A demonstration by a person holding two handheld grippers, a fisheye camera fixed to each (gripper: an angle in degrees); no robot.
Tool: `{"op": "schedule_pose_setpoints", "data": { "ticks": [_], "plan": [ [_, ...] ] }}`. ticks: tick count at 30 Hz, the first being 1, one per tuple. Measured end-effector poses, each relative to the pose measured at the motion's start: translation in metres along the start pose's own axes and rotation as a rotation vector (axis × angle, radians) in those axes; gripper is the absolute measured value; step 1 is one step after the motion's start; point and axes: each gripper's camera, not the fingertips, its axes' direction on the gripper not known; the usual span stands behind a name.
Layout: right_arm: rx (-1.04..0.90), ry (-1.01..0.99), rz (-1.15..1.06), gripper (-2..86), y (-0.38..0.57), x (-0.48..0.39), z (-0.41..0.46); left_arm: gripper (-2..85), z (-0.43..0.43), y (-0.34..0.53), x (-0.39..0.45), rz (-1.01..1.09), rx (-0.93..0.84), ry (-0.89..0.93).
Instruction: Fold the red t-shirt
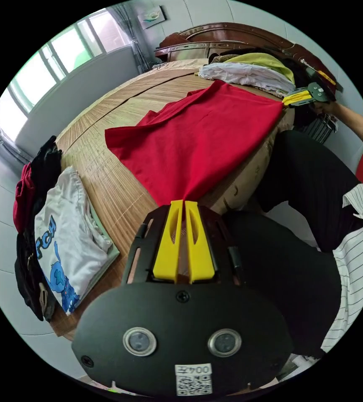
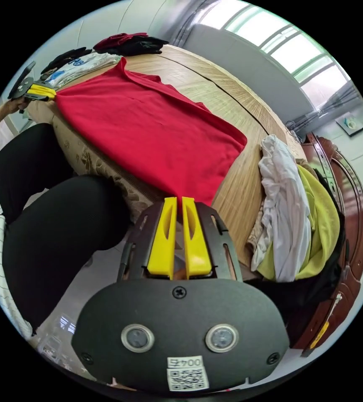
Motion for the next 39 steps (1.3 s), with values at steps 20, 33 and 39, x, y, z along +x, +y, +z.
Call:
{"op": "schedule_pose_setpoints", "data": {
  "ticks": [20, 33, 39],
  "plan": [
    [0.440, -0.674, 0.802, -0.7, 0.090, 0.046, -0.007, 0.2, -0.008, 0.021, -0.142, -0.634, 0.338, 0.624],
    [0.110, -0.433, 0.379, -0.7, -0.104, 0.126, 0.082, 0.1, 0.082, 0.041, -0.164, -0.793, 0.189, 0.513],
    [-0.065, -0.396, 0.289, -0.7, -0.168, 0.134, 0.146, 0.0, 0.083, 0.047, -0.179, -0.786, 0.178, 0.538]
  ]
}}
